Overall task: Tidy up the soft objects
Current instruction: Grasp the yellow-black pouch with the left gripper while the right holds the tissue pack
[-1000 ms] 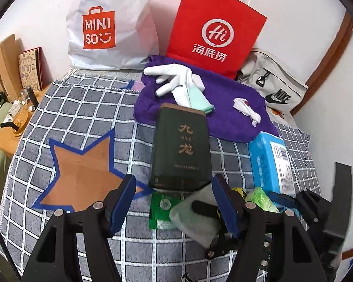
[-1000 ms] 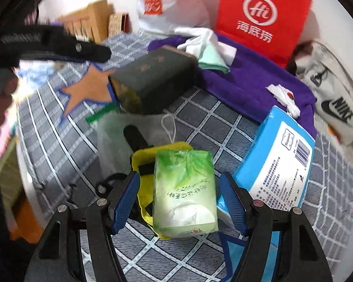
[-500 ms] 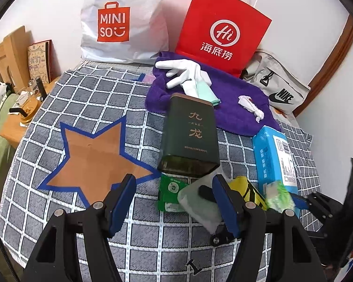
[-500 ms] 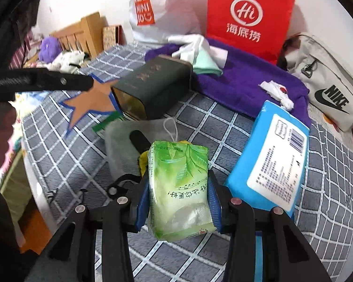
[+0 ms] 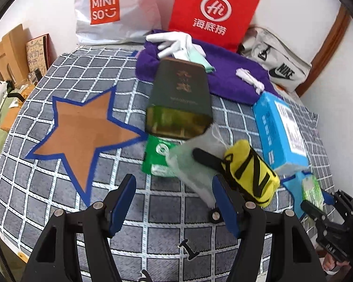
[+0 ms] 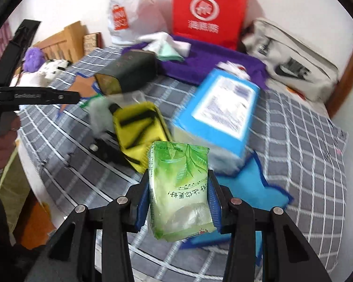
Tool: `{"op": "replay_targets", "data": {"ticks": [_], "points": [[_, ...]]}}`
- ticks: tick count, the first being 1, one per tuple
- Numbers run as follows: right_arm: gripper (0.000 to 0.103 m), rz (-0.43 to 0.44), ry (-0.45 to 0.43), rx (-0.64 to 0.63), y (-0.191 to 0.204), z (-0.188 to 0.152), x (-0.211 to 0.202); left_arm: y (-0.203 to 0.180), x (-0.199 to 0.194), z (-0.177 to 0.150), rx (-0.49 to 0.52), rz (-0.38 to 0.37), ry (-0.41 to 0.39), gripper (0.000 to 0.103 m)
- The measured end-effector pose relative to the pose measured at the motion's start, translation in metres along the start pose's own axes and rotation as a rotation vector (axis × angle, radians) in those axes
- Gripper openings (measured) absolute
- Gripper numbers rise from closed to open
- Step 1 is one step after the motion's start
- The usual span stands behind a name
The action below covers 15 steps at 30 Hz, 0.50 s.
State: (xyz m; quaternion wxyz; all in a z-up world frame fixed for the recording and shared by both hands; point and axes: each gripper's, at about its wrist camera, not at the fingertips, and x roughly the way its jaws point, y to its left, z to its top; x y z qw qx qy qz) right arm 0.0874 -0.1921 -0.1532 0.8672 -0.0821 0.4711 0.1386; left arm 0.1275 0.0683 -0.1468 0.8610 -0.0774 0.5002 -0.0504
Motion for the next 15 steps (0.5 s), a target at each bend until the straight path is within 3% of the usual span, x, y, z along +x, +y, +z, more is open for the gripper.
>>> {"op": "replay_targets", "data": {"ticks": [4, 9, 13, 15], "points": [[0.043, -0.038, 0.008, 0.045, -0.014, -0.011, 0.009, -0.011, 0.002, -0.008, 0.024, -0.005, -0.015, 0.065], [0.045, 0.002, 0.002, 0.078, -0.022, -0.016, 0.023, -0.032, 0.005, -0.009, 0.085, -0.023, -0.026, 0.065], [0.05, 0.01, 0.018, 0.064, -0.017, -0.019, 0.033, -0.051, 0.015, -0.006, 0.132, -0.031, -0.04, 0.065], [0.058, 0.007, 0.028, 0.065, -0.017, -0.021, 0.035, -0.057, 0.02, -0.006, 0.143, -0.052, -0.042, 0.065]]}}
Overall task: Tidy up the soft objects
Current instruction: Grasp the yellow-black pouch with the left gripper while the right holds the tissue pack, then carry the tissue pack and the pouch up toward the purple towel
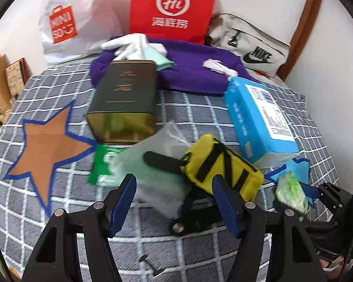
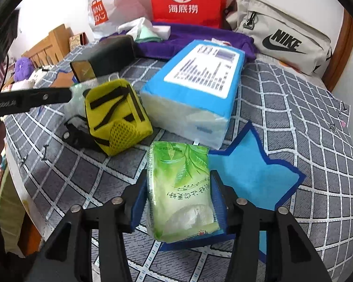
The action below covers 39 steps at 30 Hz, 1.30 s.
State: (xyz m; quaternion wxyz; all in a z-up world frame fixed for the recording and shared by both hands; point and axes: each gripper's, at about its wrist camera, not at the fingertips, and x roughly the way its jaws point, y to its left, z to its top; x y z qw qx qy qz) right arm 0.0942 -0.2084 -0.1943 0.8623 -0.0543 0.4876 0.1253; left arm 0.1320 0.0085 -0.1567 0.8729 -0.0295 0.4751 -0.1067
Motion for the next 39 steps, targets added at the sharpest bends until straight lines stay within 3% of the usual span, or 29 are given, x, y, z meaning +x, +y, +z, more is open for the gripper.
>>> {"op": "replay_targets", "data": {"ticks": [4, 8, 10, 11, 12, 16, 27, 39], "points": [[0.07, -0.002, 0.005, 0.015, -0.005, -0.005, 0.002, -0.011, 0.012, 0.005, 0.029, -0.022, -0.004, 0.06], [0.071, 0.029, 0.008, 0.054, -0.014, -0.008, 0.007, -0.016, 0.028, 0.01, 0.064, -0.017, 0.004, 0.049], [0.064, 0.036, -0.009, 0.07, -0.017, -0.008, 0.006, -0.017, 0.035, 0.011, 0.07, -0.023, 0.013, 0.044], [0.054, 0.034, -0.012, 0.074, -0.018, -0.008, 0.006, -0.017, 0.038, 0.011, 0.075, -0.026, 0.016, 0.041], [0.052, 0.028, -0.01, 0.077, -0.02, -0.008, 0.006, -0.017, 0.04, 0.011, 0.08, -0.037, 0.016, 0.037], [0.052, 0.033, -0.009, 0.076, -0.019, -0.005, 0.007, -0.018, 0.043, 0.013, 0.082, -0.049, 0.006, 0.028], [0.051, 0.042, -0.036, 0.054, -0.013, 0.005, -0.014, -0.006, 0.01, 0.019, 0.002, -0.098, -0.029, 0.024], [0.051, 0.065, -0.079, 0.086, -0.012, 0.022, -0.043, 0.002, -0.037, 0.03, -0.028, -0.03, -0.076, 0.024]]}}
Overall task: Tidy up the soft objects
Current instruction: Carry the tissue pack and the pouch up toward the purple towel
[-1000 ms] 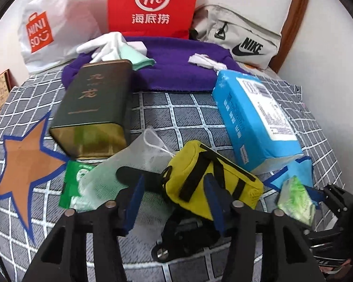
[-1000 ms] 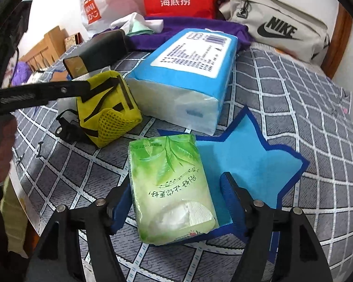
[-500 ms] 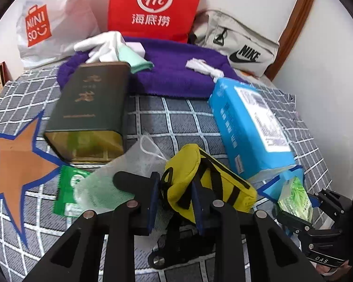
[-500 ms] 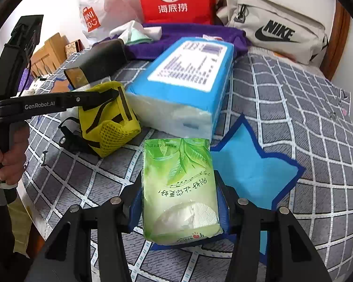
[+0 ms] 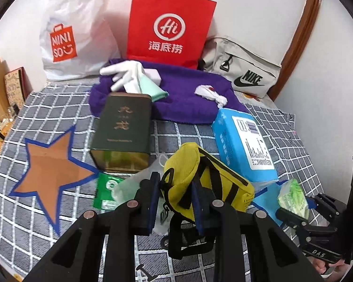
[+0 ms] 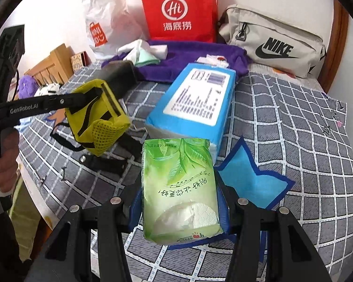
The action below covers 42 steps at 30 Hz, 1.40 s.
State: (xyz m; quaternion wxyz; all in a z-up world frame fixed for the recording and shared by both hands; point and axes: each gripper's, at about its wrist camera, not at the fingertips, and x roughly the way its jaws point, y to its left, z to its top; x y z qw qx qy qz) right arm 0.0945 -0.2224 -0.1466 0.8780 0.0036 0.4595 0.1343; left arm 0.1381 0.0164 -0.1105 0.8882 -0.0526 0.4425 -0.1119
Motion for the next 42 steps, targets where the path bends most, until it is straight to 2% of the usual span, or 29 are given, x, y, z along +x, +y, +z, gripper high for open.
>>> {"op": "replay_targets", "data": {"ticks": [19, 28, 42], "points": [[0.051, -0.014, -0.117, -0.009, -0.005, 0.075, -0.039, 0.016, -0.048, 0.052, -0.056, 0.058, -0.097, 0.024], [0.051, -0.012, -0.17, -0.02, -0.002, 0.117, -0.039, 0.02, -0.05, 0.078, -0.055, 0.075, -0.124, 0.024], [0.052, -0.016, -0.181, -0.006, -0.014, 0.149, -0.024, 0.025, -0.035, 0.108, -0.053, 0.093, -0.135, 0.024]]}}
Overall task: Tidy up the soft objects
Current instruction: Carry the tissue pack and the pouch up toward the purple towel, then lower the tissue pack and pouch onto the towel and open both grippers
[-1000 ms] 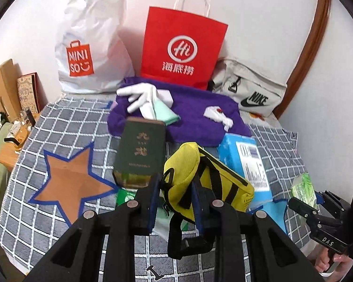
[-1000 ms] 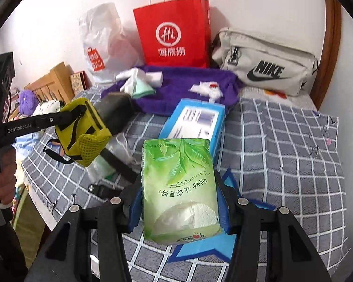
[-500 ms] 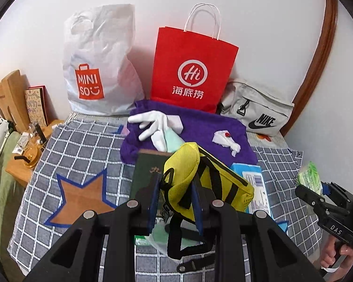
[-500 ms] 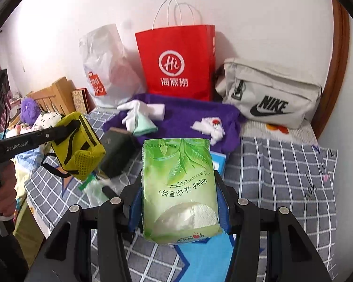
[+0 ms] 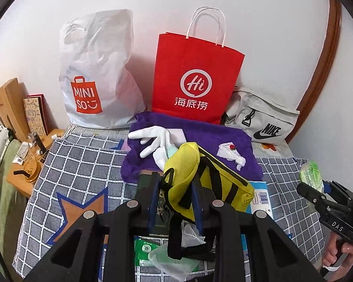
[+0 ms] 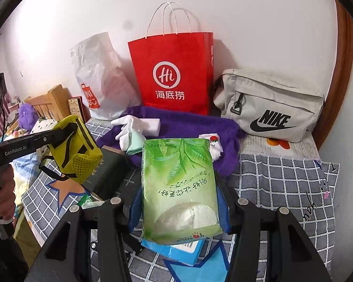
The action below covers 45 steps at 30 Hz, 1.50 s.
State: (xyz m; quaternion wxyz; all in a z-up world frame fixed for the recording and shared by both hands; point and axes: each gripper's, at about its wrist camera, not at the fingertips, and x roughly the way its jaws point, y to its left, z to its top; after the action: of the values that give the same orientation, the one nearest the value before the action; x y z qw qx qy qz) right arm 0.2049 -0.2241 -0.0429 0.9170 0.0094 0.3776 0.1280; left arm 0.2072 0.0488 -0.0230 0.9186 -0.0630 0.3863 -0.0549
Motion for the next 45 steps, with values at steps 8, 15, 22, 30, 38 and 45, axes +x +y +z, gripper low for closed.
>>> {"op": "replay_targets", "data": {"ticks": [8, 15, 22, 30, 38, 45], "points": [[0.052, -0.008, 0.004, 0.002, -0.006, 0.016, 0.016, 0.005, 0.017, 0.009, -0.007, 0.006, 0.014, 0.024], [0.052, -0.013, 0.011, 0.009, -0.011, 0.032, 0.033, 0.007, 0.031, 0.021, 0.002, 0.005, 0.009, 0.024], [0.052, -0.033, 0.036, 0.003, -0.018, 0.045, 0.056, 0.006, 0.052, 0.031, -0.006, -0.054, 0.015, 0.024], [0.052, -0.035, 0.061, 0.012, -0.027, 0.055, 0.093, 0.002, 0.083, 0.044, 0.011, -0.017, 0.041, 0.024], [0.052, -0.018, 0.103, -0.01, -0.03, 0.068, 0.132, -0.005, 0.119, 0.052, 0.043, -0.008, 0.087, 0.024], [0.052, 0.011, 0.186, -0.032, -0.037, 0.063, 0.17, -0.012, 0.15, 0.058, 0.06, 0.004, 0.133, 0.025]]}}
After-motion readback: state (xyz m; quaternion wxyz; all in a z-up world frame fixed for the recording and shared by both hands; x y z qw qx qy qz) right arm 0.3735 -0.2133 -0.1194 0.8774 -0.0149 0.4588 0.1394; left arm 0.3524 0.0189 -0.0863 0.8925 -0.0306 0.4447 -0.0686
